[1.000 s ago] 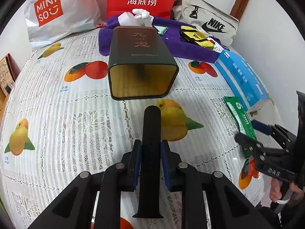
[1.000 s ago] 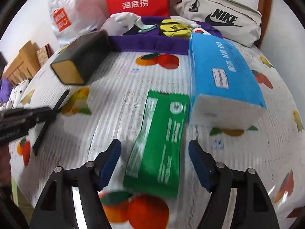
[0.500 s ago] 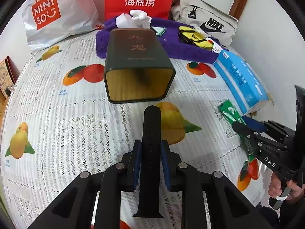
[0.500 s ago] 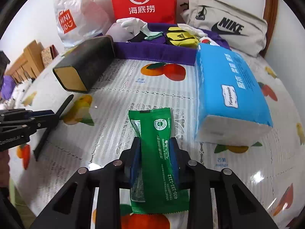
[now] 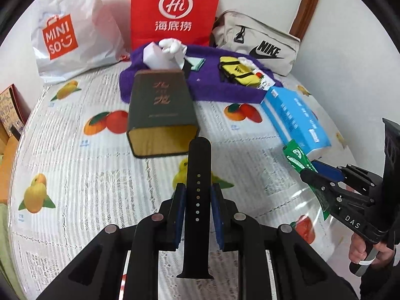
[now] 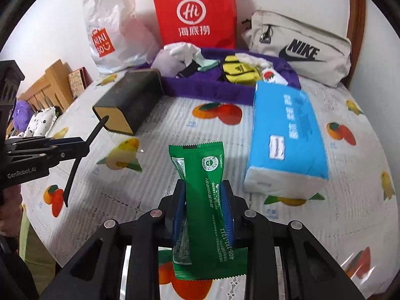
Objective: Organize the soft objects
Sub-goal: 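Carry the green packet with the right toward the towel while the left carries the strap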
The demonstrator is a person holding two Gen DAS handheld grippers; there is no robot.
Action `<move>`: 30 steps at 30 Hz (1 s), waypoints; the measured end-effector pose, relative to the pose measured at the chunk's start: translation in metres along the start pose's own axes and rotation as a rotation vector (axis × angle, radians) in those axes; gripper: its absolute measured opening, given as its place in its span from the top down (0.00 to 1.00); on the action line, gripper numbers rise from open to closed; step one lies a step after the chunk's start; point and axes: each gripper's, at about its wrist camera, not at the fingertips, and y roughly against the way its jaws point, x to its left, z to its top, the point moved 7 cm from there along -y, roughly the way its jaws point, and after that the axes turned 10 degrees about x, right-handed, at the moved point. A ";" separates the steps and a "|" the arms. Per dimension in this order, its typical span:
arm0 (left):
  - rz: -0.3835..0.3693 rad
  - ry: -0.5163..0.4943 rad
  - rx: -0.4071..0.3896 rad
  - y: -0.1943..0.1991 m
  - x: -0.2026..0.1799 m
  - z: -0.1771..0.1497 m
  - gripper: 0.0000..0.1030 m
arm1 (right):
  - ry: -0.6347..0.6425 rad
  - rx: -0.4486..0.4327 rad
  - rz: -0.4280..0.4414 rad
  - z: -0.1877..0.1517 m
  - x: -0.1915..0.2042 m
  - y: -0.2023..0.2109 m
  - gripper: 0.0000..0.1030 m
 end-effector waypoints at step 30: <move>0.010 -0.048 -0.089 0.034 -0.019 0.104 0.81 | 0.024 -0.135 0.007 0.106 -0.039 0.031 0.73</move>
